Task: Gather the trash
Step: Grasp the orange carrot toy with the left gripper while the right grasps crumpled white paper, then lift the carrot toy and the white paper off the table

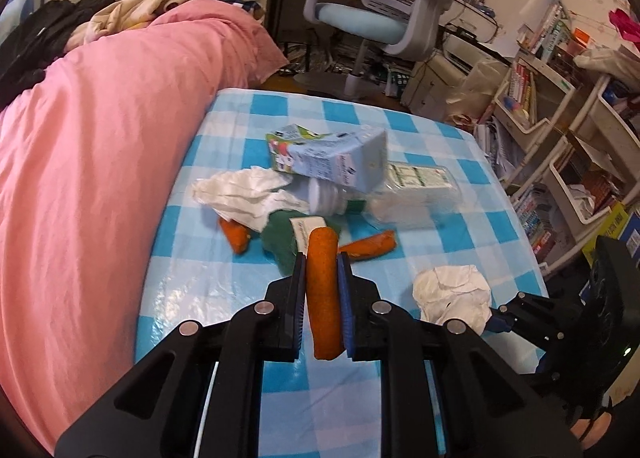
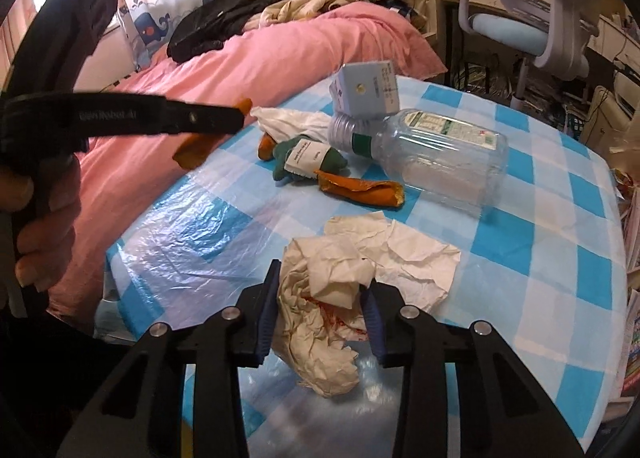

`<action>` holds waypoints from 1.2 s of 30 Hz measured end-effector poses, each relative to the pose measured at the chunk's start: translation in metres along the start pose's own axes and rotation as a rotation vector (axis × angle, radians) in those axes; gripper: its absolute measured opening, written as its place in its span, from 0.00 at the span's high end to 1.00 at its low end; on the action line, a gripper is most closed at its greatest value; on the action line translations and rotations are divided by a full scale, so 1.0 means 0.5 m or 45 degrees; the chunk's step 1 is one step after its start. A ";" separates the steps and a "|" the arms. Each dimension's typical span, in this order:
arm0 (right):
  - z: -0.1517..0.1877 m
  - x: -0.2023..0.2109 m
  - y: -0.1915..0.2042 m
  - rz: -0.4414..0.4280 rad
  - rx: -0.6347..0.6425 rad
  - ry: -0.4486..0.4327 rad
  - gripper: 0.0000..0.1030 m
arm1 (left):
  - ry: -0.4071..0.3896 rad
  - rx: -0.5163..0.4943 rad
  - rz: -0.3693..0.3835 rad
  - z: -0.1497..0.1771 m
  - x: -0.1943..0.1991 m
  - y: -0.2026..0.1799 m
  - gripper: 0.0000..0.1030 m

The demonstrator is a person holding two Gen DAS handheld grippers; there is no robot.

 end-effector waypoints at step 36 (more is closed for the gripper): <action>0.012 0.091 0.112 -0.151 0.130 -0.115 0.64 | -0.055 -0.057 -0.059 0.040 0.057 -0.008 0.86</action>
Point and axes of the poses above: each gripper's, at about its wrist camera, not at the fingertips, and x roughly against the way its jaws point, y to its left, z to its underside, the point moved 6 cm from there along -x, roughly the way its jaws point, and after that the axes turned 8 degrees about z, right-handed, at the moved point
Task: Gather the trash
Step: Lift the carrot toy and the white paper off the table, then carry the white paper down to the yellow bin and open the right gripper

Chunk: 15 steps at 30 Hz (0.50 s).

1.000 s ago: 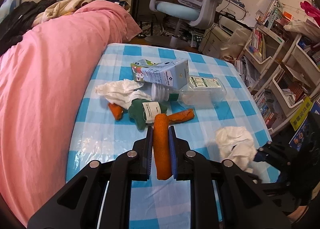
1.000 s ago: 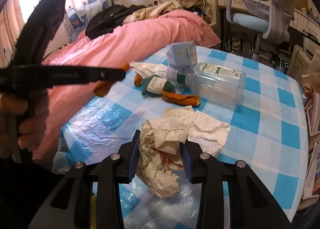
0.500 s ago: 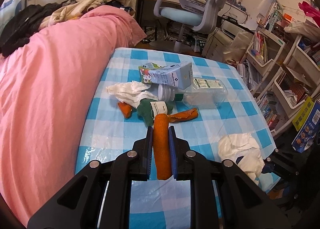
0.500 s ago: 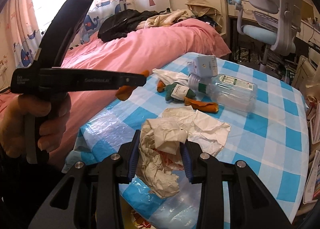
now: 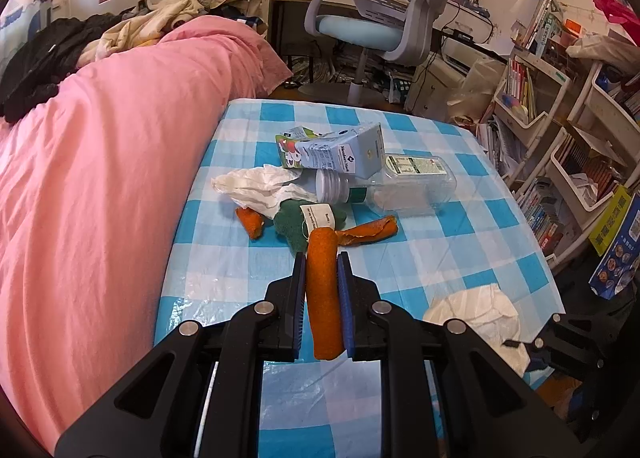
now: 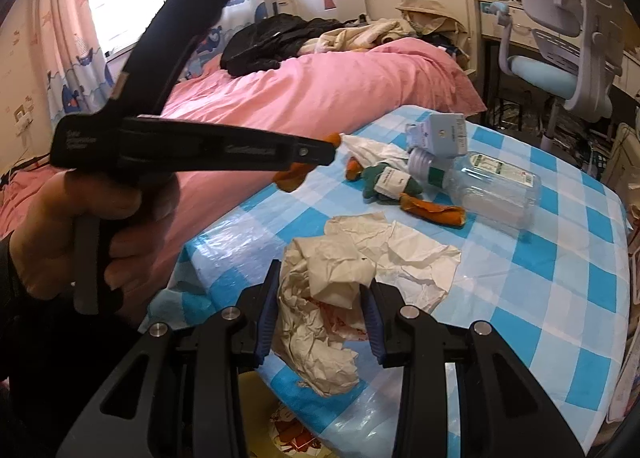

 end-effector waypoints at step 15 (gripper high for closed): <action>0.043 -0.017 0.086 -0.185 0.168 0.136 0.64 | 0.002 -0.014 -0.001 0.001 -0.004 -0.005 0.86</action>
Point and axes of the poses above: each gripper's, at about its wrist camera, not at the fingertips, and x roughly against the way its jaws point, y to its left, z to its underside, the point moved 6 cm from there along -x, roughly the way its jaws point, and after that the axes turned 8 degrees about z, right-handed, at the moved point
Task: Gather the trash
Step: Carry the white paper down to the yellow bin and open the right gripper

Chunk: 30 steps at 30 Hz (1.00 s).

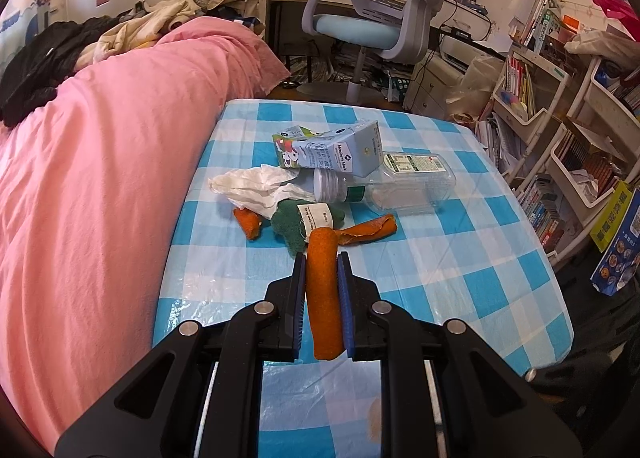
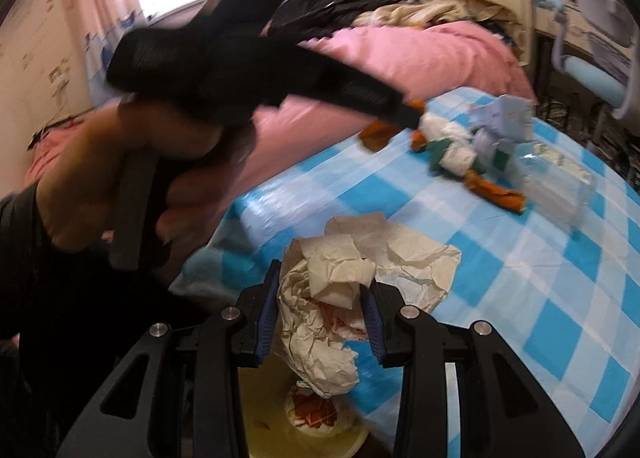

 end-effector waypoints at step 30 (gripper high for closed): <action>0.078 -0.031 0.069 -0.174 0.182 0.246 0.40 | -0.001 -0.001 0.000 -0.001 -0.001 -0.003 0.86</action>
Point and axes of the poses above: each gripper's, at about its wrist camera, not at the fingertips, and x roughly against the way its jaws point, y to its left, z to its underside, the point moved 6 cm from there along -x, roughly the way its jaws point, and after that the axes turned 8 degrees about z, right-handed, at the moved point
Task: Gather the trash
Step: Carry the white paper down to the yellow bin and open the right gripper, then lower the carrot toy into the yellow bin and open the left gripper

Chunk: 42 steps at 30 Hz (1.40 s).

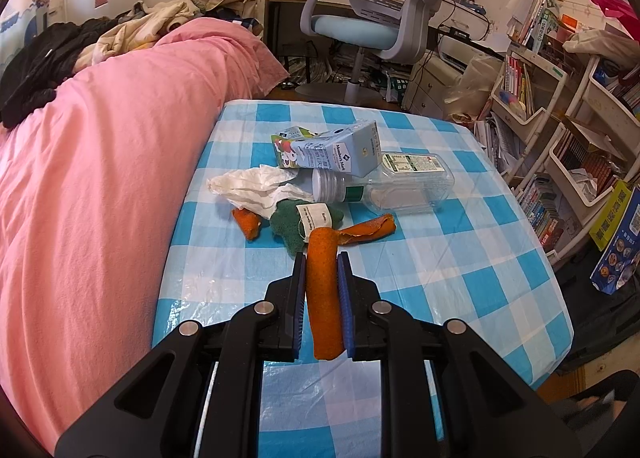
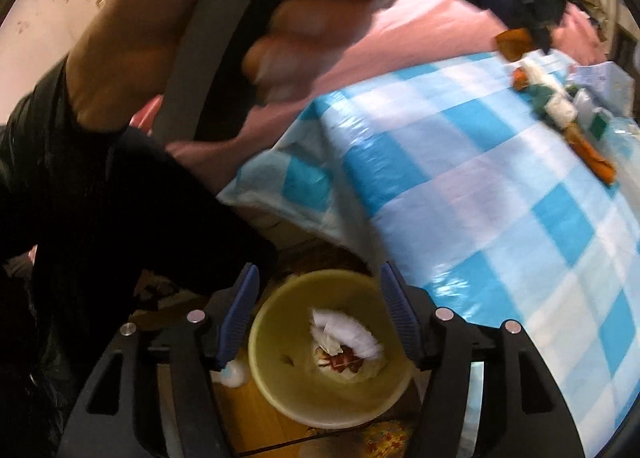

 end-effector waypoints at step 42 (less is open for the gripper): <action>-0.035 0.080 -0.134 0.326 -0.237 -0.222 0.31 | 0.054 0.013 0.029 0.108 0.050 -0.007 0.86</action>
Point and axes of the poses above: each gripper's, at about its wrist camera, not at the fingertips, and x roughly against the way its jaws point, y to its left, z to its underside, the point moved 6 cm from there along -x, roughly the way its jaws point, and after that the axes turned 8 degrees about z, right-handed, at the moved point
